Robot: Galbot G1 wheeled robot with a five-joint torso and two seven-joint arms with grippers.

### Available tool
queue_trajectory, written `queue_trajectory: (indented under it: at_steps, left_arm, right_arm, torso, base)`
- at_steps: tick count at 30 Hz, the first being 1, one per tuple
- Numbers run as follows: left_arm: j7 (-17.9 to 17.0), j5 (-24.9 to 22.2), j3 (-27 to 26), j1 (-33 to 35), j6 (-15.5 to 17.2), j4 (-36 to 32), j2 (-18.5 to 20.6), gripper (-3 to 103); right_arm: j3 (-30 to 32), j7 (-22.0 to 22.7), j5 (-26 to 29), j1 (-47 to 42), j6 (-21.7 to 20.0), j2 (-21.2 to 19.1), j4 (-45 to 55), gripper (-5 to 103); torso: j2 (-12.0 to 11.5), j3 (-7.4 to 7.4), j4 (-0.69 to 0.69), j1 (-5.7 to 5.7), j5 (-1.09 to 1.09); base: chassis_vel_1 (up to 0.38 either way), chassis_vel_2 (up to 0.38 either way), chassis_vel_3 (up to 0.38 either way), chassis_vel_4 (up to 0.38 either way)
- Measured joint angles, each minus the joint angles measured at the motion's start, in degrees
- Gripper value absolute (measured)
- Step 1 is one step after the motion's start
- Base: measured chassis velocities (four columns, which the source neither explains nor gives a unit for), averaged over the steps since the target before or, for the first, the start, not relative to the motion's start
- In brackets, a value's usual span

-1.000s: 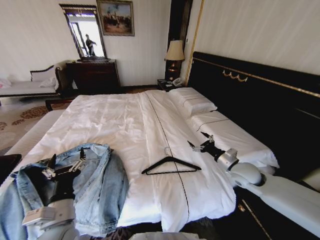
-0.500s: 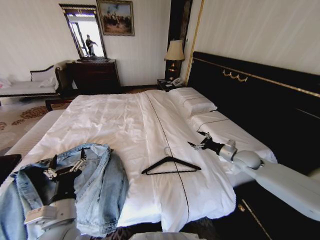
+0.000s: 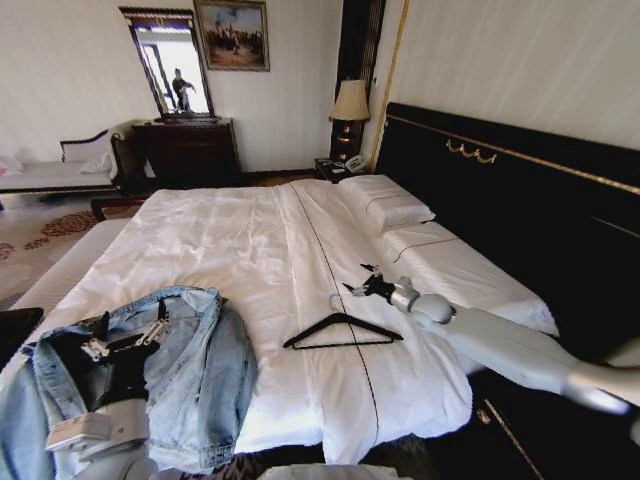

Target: Pick up the clothes from the bed and hang them on the clothes hanger.

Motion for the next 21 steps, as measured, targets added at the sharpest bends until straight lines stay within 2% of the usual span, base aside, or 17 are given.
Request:
queue_trajectory:
  at_steps: [5,11,15,17,21]
  left_arm:
    - [0.0,0.6,0.5,-0.7,0.1,0.0,0.0,100]
    - [-0.1,0.6,0.6,-1.4,0.1,0.0,0.0,100]
    - [-0.2,1.0,0.7,-2.0,0.1,0.0,0.0,100]
    - [-0.2,1.2,0.8,-2.0,0.0,0.0,0.0,100]
    - [-0.2,1.6,1.0,-2.0,-0.3,0.0,0.0,100]
  right_arm:
    - [-4.7,1.0,-0.1,3.1,1.3,3.0,-2.8,100]
    - [-7.2,-0.4,-2.5,4.9,0.6,4.2,-4.0,100]
    - [-7.3,-6.3,-7.0,5.7,-3.6,4.6,-4.6,100]
    - [-7.0,-6.9,-7.6,5.9,-4.7,4.7,-4.6,100]
    - [-7.0,-9.2,-8.0,7.4,-11.0,5.9,-4.8,100]
  torso:
    - [0.0,0.0,0.0,0.0,0.0]
    - [0.0,0.0,-0.01,0.0,0.0]
    - [0.0,0.0,-0.02,0.0,0.01]
    - [0.0,0.0,-0.01,0.0,0.01]
    - [0.0,-0.01,-0.01,0.0,0.01]
  base:
    - [0.0,0.0,0.0,0.0]
    - [0.0,0.0,0.0,0.0]
    - [0.0,0.0,0.0,0.0]
    - [0.0,0.0,0.0,0.0]
    - [0.0,0.0,0.0,0.0]
